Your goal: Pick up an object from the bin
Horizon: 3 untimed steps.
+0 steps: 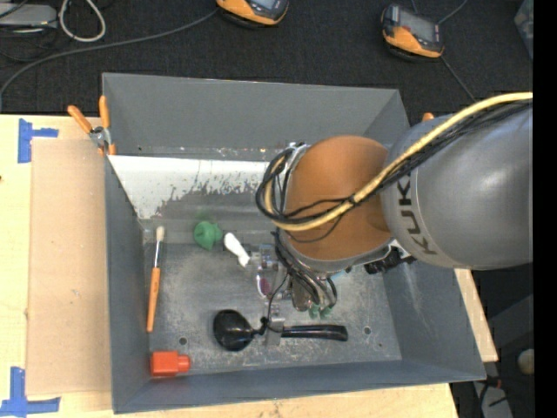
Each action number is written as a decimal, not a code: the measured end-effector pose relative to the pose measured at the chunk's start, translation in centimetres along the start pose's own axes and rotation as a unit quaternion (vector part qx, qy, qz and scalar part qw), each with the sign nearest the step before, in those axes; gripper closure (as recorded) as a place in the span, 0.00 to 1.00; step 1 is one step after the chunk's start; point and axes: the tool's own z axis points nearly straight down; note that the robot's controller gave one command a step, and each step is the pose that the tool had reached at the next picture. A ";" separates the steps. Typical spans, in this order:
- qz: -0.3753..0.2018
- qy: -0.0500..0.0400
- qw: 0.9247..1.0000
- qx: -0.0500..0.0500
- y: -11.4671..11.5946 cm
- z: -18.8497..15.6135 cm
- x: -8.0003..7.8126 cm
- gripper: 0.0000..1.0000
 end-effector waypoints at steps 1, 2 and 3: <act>0.003 -0.004 1.000 -0.001 -0.1 -0.4 -0.2 0.00; -0.074 -0.004 0.997 0.000 -7.9 12.4 1.2 0.00; -0.054 -0.008 0.999 -0.002 -7.6 5.2 2.0 0.00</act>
Offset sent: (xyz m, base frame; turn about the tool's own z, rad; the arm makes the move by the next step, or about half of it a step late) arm -0.0134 -0.0769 -0.1205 -0.1527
